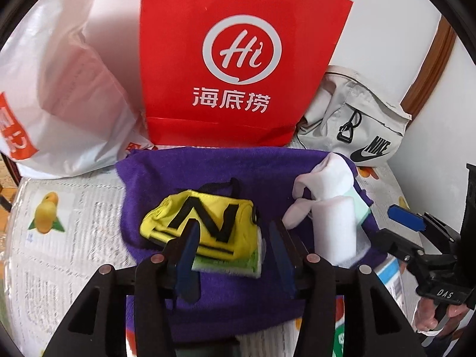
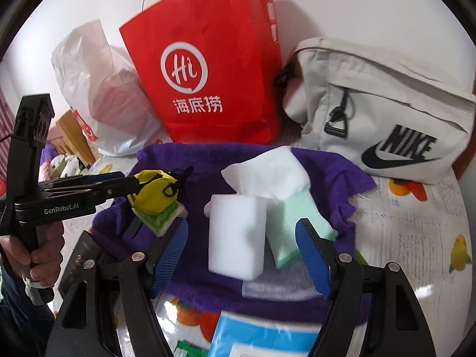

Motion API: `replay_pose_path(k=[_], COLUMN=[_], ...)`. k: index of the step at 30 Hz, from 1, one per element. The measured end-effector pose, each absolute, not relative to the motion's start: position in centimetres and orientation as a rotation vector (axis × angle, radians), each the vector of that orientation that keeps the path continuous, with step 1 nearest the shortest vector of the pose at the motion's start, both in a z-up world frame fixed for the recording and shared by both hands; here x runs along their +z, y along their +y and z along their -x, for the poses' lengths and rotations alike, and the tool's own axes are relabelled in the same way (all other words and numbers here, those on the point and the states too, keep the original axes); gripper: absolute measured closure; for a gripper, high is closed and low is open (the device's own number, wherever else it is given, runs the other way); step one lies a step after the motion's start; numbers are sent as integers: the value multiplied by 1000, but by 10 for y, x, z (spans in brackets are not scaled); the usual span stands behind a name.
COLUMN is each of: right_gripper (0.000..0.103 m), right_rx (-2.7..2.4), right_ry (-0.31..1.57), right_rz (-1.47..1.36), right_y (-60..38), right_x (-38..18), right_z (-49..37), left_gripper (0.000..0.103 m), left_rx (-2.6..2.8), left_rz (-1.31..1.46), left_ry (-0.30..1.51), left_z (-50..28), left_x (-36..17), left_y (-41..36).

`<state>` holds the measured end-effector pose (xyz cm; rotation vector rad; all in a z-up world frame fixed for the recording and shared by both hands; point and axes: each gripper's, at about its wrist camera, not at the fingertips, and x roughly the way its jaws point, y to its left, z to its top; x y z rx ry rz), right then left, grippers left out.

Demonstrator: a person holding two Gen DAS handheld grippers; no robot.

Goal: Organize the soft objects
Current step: 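Release the sponge onto the towel with the right tool while the left tool releases the yellow pouch, then move the right tool to the green wet-wipe packet while the left tool moves to the orange-print sachet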

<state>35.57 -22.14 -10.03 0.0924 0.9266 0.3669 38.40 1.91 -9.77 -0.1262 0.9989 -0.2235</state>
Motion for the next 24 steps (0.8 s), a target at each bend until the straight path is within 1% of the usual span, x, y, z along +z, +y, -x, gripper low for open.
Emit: replay_pose_path(k=[2, 4, 10, 13, 19, 21, 24], right_gripper=[29, 29, 29, 29, 29, 30, 34], right_rx=[358, 346, 318, 308, 324, 331, 332], right_ry=[915, 899, 857, 833, 855, 857, 862], right_rz=[-107, -122, -160, -169, -165, -149, -109], right_y=[-224, -228, -236, -239, -231, -226, -219], right_x=[-97, -92, -75, -68, -71, -75, -80], right_z=[-346, -332, -283, -255, -209, -192, -171], left_gripper=[56, 53, 53, 53, 53, 52, 51], left_rx=[-221, -219, -211, -201, -199, -194, -192], left_rz=[126, 139, 123, 117, 120, 118, 123], left_ry=[994, 982, 932, 939, 946, 956, 977], left_z=[-376, -363, -319, -298, -256, -241, -222], left_x=[-92, -84, -67, -65, -63, -67, -73], left_y=[22, 25, 28, 29, 33, 36, 41])
